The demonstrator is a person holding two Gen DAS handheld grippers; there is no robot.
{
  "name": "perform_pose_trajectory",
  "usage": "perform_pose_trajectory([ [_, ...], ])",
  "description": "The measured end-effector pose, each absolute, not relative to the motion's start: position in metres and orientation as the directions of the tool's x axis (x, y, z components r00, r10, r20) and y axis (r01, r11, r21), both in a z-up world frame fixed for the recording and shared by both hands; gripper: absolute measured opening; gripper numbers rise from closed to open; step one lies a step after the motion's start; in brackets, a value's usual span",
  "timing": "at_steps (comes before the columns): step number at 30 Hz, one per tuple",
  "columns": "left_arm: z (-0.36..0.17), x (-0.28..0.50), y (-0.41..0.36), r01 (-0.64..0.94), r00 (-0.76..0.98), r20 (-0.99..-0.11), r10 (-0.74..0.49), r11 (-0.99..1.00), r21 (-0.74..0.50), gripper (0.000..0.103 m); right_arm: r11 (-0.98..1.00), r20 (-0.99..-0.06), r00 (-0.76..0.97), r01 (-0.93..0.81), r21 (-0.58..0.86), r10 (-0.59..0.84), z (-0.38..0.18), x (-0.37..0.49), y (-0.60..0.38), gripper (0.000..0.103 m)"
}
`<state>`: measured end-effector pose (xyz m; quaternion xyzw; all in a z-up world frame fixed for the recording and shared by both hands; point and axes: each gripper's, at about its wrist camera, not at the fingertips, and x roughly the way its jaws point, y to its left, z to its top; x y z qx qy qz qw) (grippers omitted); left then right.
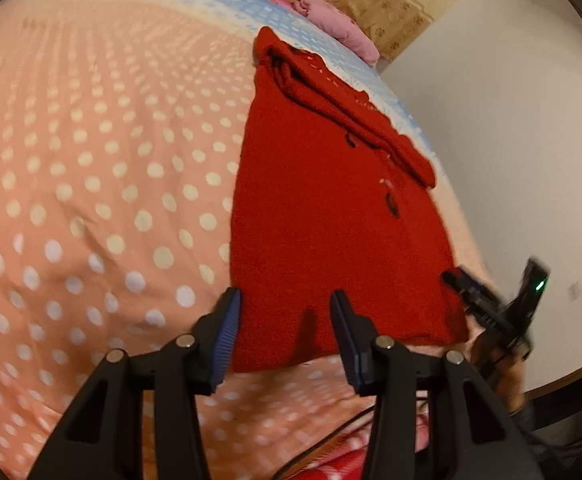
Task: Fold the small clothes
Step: 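Move both grippers down to the sweater hem, then close both grippers on the sweater hem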
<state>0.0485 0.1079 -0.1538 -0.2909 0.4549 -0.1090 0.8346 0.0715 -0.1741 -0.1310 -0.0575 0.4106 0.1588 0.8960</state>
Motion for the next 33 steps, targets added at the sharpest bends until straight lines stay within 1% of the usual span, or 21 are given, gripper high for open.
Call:
perform_pose_trajectory([
  [2, -0.154, 0.048, 0.109, -0.085, 0.560, -0.696, -0.450, 0.804, -0.588, 0.044, 0.943, -0.754, 0.607, -0.327, 0.053, 0.253, -0.128, 0.070, -0.179, 0.076],
  [3, -0.154, 0.048, 0.110, -0.087, 0.561, -0.697, -0.448, 0.805, -0.587, 0.039, 0.945, -0.755, 0.603, -0.320, 0.066, 0.257, -0.127, 0.070, -0.182, 0.076],
  [4, -0.154, 0.047, 0.112, -0.094, 0.561, -0.699, -0.443, 0.805, -0.585, 0.031, 0.948, -0.759, 0.599, -0.309, 0.076, 0.257, -0.126, 0.069, -0.185, 0.076],
  [6, -0.155, 0.045, 0.118, -0.106, 0.567, -0.699, -0.436, 0.803, -0.587, 0.022, 0.952, -0.777, 0.573, -0.286, 0.108, 0.260, -0.127, 0.070, -0.194, 0.076],
  [7, -0.155, 0.045, 0.119, -0.104, 0.566, -0.697, -0.439, 0.801, -0.590, 0.019, 0.951, -0.778, 0.567, -0.280, 0.128, 0.271, -0.127, 0.069, -0.198, 0.076],
  [10, -0.155, 0.043, 0.116, -0.086, 0.563, -0.696, -0.445, 0.806, -0.585, 0.019, 0.950, -0.776, 0.559, -0.263, 0.166, 0.290, -0.126, 0.063, -0.211, 0.076],
  [13, -0.154, 0.043, 0.113, -0.081, 0.564, -0.707, -0.426, 0.824, -0.561, 0.019, 0.942, -0.781, 0.537, -0.270, 0.201, 0.321, -0.126, 0.056, -0.217, 0.076],
  [14, -0.154, 0.043, 0.113, -0.084, 0.566, -0.707, -0.424, 0.824, -0.561, 0.021, 0.937, -0.780, 0.527, -0.273, 0.218, 0.336, -0.126, 0.053, -0.218, 0.076],
  [17, -0.155, 0.043, 0.116, -0.085, 0.567, -0.693, -0.446, 0.805, -0.587, 0.034, 0.909, -0.775, 0.480, -0.286, 0.304, 0.410, -0.126, 0.043, -0.223, 0.076],
  [18, -0.155, 0.043, 0.116, -0.073, 0.568, -0.680, -0.463, 0.795, -0.602, 0.041, 0.897, -0.773, 0.462, -0.291, 0.332, 0.435, -0.127, 0.040, -0.224, 0.076],
  [21, -0.155, 0.044, 0.114, -0.059, 0.572, -0.662, -0.485, 0.780, -0.623, 0.050, 0.884, -0.769, 0.442, -0.294, 0.363, 0.462, -0.128, 0.033, -0.225, 0.073],
  [22, -0.155, 0.045, 0.113, -0.050, 0.573, -0.662, -0.483, 0.786, -0.617, 0.050, 0.879, -0.765, 0.439, -0.294, 0.375, 0.472, -0.129, 0.031, -0.225, 0.068],
  [23, -0.154, 0.045, 0.111, -0.040, 0.571, -0.668, -0.477, 0.797, -0.603, 0.049, 0.876, -0.762, 0.437, -0.294, 0.382, 0.479, -0.129, 0.030, -0.226, 0.060],
  [24, -0.153, 0.045, 0.109, -0.033, 0.571, -0.673, -0.471, 0.805, -0.592, 0.047, 0.871, -0.758, 0.433, -0.292, 0.394, 0.488, -0.130, 0.030, -0.227, 0.055],
  [26, -0.152, 0.046, 0.106, -0.028, 0.561, -0.688, -0.461, 0.819, -0.573, 0.030, 0.863, -0.752, 0.424, -0.283, 0.420, 0.505, -0.132, 0.030, -0.231, 0.040],
  [27, -0.152, 0.047, 0.106, -0.027, 0.543, -0.705, -0.457, 0.829, -0.558, 0.012, 0.860, -0.750, 0.422, -0.278, 0.428, 0.509, -0.133, 0.030, -0.233, 0.036],
  [28, -0.154, 0.048, 0.107, -0.040, 0.533, -0.715, -0.452, 0.831, -0.555, 0.011, 0.857, -0.750, 0.416, -0.273, 0.437, 0.515, -0.135, 0.030, -0.235, 0.029],
  [29, -0.155, 0.049, 0.109, -0.050, 0.528, -0.717, -0.454, 0.827, -0.560, 0.011, 0.856, -0.750, 0.413, -0.270, 0.440, 0.516, -0.136, 0.030, -0.237, 0.024],
  [31, -0.153, 0.047, 0.109, -0.041, 0.526, -0.720, -0.452, 0.833, -0.552, 0.011, 0.856, -0.751, 0.411, -0.264, 0.444, 0.516, -0.138, 0.028, -0.241, 0.022],
  [33, -0.149, 0.045, 0.107, -0.026, 0.534, -0.719, -0.444, 0.842, -0.539, 0.011, 0.852, -0.748, 0.409, -0.261, 0.453, 0.523, -0.139, 0.026, -0.244, 0.022],
])
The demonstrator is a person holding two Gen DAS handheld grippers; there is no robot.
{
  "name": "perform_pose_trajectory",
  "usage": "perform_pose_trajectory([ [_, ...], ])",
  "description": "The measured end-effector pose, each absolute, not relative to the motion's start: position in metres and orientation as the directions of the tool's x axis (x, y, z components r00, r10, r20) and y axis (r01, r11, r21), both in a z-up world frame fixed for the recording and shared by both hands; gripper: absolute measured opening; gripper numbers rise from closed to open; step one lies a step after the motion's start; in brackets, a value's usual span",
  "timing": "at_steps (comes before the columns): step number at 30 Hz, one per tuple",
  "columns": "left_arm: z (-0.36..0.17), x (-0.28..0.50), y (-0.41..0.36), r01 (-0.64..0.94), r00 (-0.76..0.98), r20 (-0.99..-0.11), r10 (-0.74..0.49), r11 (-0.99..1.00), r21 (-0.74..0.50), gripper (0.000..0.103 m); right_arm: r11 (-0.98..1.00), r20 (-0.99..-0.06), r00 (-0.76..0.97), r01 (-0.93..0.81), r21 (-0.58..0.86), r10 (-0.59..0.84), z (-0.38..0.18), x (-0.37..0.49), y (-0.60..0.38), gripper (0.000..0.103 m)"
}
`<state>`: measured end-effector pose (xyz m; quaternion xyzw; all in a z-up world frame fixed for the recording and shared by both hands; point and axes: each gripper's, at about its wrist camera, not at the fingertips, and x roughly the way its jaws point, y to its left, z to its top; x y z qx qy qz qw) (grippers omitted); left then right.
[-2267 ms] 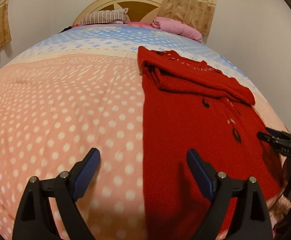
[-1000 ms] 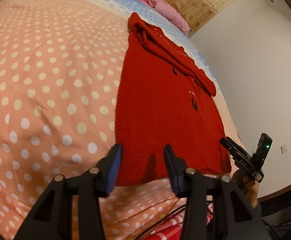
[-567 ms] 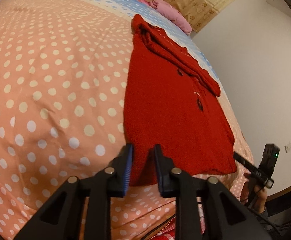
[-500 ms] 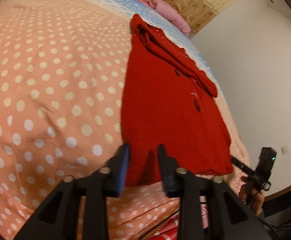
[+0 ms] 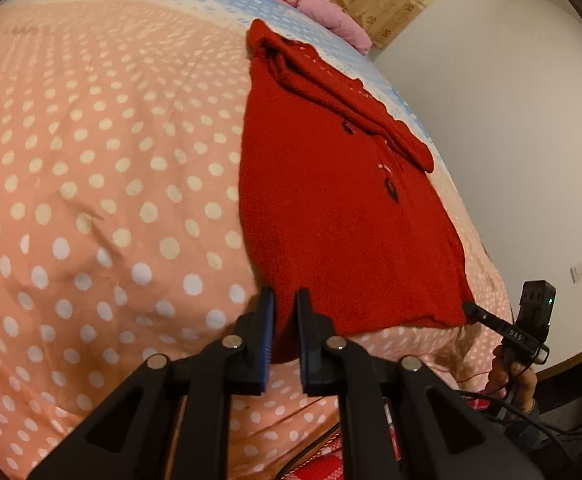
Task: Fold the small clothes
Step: 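Close both grippers on the sweater hem, then lift the hem with both grippers and fold it toward the collar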
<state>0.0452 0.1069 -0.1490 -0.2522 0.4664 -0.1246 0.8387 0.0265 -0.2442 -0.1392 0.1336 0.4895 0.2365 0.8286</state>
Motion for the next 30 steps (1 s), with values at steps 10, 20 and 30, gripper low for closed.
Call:
perform_pose_trajectory([
  [10, -0.155, 0.044, 0.109, -0.038, 0.526, -0.700, -0.483, 0.808, -0.587, 0.011, 0.814, -0.704, 0.415, -0.220, 0.538, 0.577, -0.147, 0.026, -0.257, 0.022],
  [20, -0.127, 0.043, 0.117, 0.049, 0.604, -0.613, -0.509, 0.792, -0.609, 0.009, 0.747, -0.594, 0.470, -0.273, 0.606, 0.653, -0.122, 0.025, -0.269, 0.008],
  [30, -0.101, 0.063, 0.125, 0.094, 0.650, -0.530, -0.545, 0.750, -0.655, 0.008, 0.680, -0.504, 0.494, -0.289, 0.674, 0.709, -0.092, 0.043, -0.272, 0.008],
])
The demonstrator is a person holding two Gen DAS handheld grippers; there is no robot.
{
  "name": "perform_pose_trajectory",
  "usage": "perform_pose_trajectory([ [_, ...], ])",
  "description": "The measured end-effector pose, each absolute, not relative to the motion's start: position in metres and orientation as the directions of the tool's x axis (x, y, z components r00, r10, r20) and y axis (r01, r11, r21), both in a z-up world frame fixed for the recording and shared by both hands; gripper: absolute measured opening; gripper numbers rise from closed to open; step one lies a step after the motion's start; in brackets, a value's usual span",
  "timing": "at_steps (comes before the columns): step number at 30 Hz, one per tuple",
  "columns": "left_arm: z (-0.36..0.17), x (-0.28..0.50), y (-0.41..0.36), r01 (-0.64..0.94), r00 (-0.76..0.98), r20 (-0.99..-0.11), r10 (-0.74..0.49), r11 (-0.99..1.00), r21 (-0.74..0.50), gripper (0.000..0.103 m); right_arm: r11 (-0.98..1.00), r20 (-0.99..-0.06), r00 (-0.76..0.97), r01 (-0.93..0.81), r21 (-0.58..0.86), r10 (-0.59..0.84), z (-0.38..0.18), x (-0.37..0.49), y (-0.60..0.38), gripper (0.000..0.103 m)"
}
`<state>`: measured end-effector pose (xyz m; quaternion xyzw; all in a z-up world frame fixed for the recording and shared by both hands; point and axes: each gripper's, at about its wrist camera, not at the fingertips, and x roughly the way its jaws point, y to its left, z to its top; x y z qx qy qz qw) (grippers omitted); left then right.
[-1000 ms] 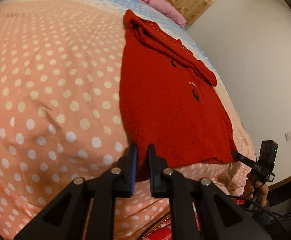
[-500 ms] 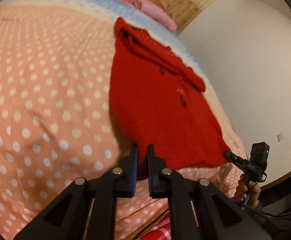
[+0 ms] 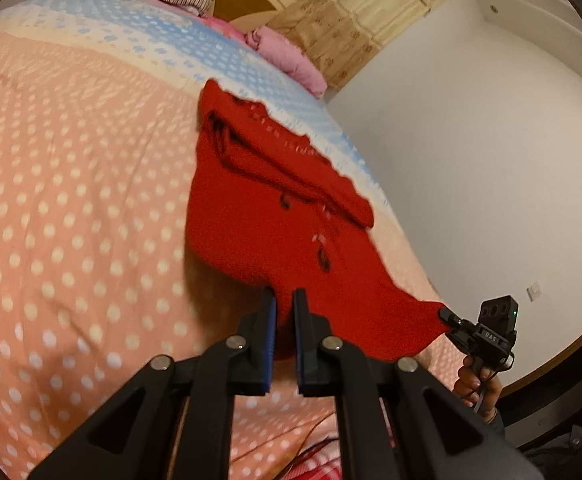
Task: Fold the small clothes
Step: 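Lift the hem with both grippers and fold it toward the collar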
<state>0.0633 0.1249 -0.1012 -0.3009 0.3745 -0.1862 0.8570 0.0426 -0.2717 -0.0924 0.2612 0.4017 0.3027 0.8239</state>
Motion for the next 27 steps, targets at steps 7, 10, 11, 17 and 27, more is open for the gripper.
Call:
perform_pose_trajectory([
  [7, -0.082, 0.082, 0.127, 0.115, 0.679, -0.498, -0.540, 0.748, -0.654, 0.008, 0.676, -0.451, 0.555, -0.308, 0.669, 0.699, -0.061, 0.063, -0.278, 0.008],
  [10, -0.079, 0.088, 0.127, 0.103, 0.691, -0.502, -0.520, 0.758, -0.644, 0.007, 0.677, -0.437, 0.571, -0.316, 0.665, 0.695, -0.053, 0.069, -0.281, 0.007],
  [11, -0.078, 0.090, 0.128, 0.099, 0.694, -0.504, -0.514, 0.761, -0.641, 0.007, 0.678, -0.433, 0.577, -0.316, 0.664, 0.693, -0.050, 0.071, -0.282, 0.007],
  [17, -0.064, 0.108, 0.130, 0.099, 0.723, -0.484, -0.492, 0.768, -0.632, 0.005, 0.680, -0.424, 0.590, -0.319, 0.660, 0.688, -0.040, 0.089, -0.281, 0.007],
  [27, -0.060, 0.128, 0.121, 0.111, 0.726, -0.482, -0.491, 0.775, -0.623, 0.005, 0.667, -0.372, 0.615, -0.356, 0.655, 0.695, -0.008, 0.118, -0.275, 0.000],
])
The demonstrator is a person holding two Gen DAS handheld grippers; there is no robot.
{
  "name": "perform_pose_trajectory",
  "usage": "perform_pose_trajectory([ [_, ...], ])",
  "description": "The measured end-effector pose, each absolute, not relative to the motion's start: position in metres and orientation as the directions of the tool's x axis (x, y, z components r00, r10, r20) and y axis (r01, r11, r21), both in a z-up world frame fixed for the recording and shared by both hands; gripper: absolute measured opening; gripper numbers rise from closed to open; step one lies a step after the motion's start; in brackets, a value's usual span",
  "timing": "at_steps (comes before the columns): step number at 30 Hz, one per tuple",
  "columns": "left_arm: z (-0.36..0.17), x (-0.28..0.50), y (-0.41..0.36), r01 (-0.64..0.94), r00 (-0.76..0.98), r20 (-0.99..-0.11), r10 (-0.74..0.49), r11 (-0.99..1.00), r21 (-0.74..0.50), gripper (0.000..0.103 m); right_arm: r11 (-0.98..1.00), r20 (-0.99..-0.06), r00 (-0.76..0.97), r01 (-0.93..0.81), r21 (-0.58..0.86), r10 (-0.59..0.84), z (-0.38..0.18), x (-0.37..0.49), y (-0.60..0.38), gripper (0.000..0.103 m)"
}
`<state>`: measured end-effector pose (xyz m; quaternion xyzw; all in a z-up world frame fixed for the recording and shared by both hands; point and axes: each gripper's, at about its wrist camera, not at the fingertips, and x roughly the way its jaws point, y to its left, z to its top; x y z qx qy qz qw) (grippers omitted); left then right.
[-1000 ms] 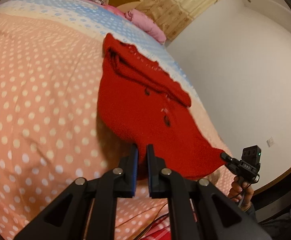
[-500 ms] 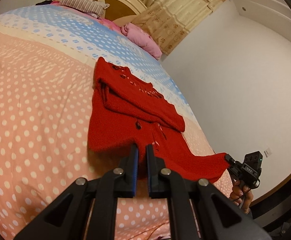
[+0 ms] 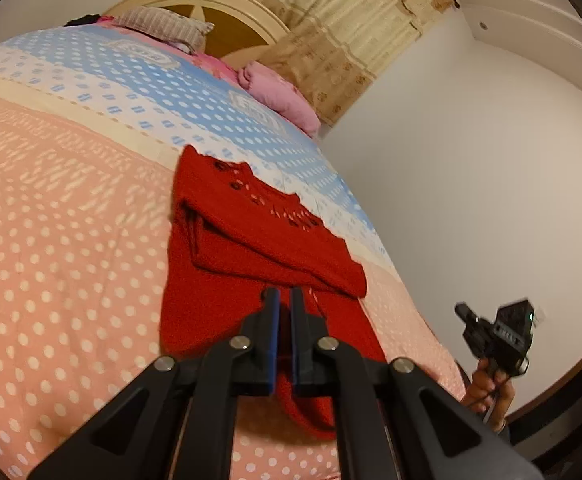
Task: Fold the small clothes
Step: 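Lift the hem with both grippers and fold it toward the collar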
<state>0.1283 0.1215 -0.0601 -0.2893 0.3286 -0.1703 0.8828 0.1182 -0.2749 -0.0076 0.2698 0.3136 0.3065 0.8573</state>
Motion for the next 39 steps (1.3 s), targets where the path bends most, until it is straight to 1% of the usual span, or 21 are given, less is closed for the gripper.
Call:
perform_pose_trajectory([
  [4, -0.071, 0.120, 0.120, 0.104, 0.705, -0.507, -0.496, 0.779, -0.618, 0.005, 0.673, -0.420, 0.563, -0.375, 0.638, 0.712, -0.016, 0.123, -0.262, 0.001],
  [7, -0.076, 0.115, 0.127, 0.091, 0.704, -0.505, -0.500, 0.769, -0.633, 0.005, 0.673, -0.488, 0.488, -0.342, 0.655, 0.724, -0.040, 0.118, -0.257, 0.001],
  [9, -0.076, 0.113, 0.130, 0.088, 0.710, -0.499, -0.497, 0.765, -0.638, 0.005, 0.699, -0.554, 0.447, -0.287, 0.655, 0.703, -0.061, 0.109, -0.258, 0.004],
  [10, -0.076, 0.113, 0.131, 0.088, 0.711, -0.496, -0.499, 0.763, -0.640, 0.005, 0.706, -0.573, 0.433, -0.263, 0.658, 0.696, -0.069, 0.103, -0.262, 0.015],
  [11, -0.075, 0.113, 0.131, 0.090, 0.712, -0.495, -0.498, 0.764, -0.639, 0.005, 0.698, -0.577, 0.415, -0.248, 0.672, 0.703, -0.076, 0.099, -0.266, 0.039],
  [13, -0.075, 0.114, 0.129, 0.093, 0.712, -0.493, -0.500, 0.763, -0.640, 0.005, 0.685, -0.589, 0.383, -0.194, 0.702, 0.712, -0.093, 0.085, -0.277, 0.066],
  [18, -0.077, 0.115, 0.126, 0.098, 0.707, -0.491, -0.508, 0.759, -0.644, 0.005, 0.698, -0.640, 0.308, -0.131, 0.704, 0.704, -0.119, 0.054, -0.285, 0.066],
  [21, -0.078, 0.115, 0.124, 0.096, 0.705, -0.493, -0.509, 0.758, -0.645, 0.005, 0.658, -0.621, 0.253, -0.093, 0.747, 0.742, -0.138, 0.043, -0.283, 0.065],
  [23, -0.077, 0.114, 0.124, 0.095, 0.707, -0.493, -0.507, 0.759, -0.644, 0.005, 0.658, -0.626, 0.244, -0.078, 0.749, 0.741, -0.146, 0.043, -0.280, 0.065],
  [27, -0.079, 0.115, 0.125, 0.094, 0.708, -0.493, -0.505, 0.760, -0.644, 0.005, 0.604, -0.575, 0.239, -0.062, 0.795, 0.782, -0.155, 0.046, -0.272, 0.064],
  [28, -0.080, 0.115, 0.127, 0.092, 0.709, -0.493, -0.505, 0.758, -0.645, 0.005, 0.596, -0.568, 0.239, -0.062, 0.801, 0.788, -0.155, 0.048, -0.269, 0.060],
  [30, -0.081, 0.116, 0.129, 0.089, 0.711, -0.489, -0.506, 0.754, -0.651, 0.005, 0.594, -0.565, 0.242, -0.061, 0.802, 0.788, -0.156, 0.051, -0.265, 0.037],
  [31, -0.080, 0.115, 0.130, 0.088, 0.713, -0.486, -0.506, 0.752, -0.653, 0.005, 0.598, -0.569, 0.236, -0.068, 0.799, 0.788, -0.156, 0.053, -0.261, 0.010],
  [32, -0.080, 0.115, 0.131, 0.088, 0.715, -0.482, -0.507, 0.749, -0.657, 0.005, 0.609, -0.577, 0.236, -0.086, 0.789, 0.782, -0.155, 0.054, -0.256, 0.006],
  [34, -0.079, 0.115, 0.134, 0.090, 0.719, -0.473, -0.510, 0.742, -0.664, 0.005, 0.634, -0.590, 0.258, -0.143, 0.760, 0.765, -0.146, 0.052, -0.250, 0.005],
  [39, -0.074, 0.125, 0.143, 0.082, 0.728, -0.443, -0.524, 0.708, -0.702, 0.005, 0.595, -0.488, 0.377, -0.260, 0.760, 0.788, -0.096, 0.063, -0.257, 0.005],
])
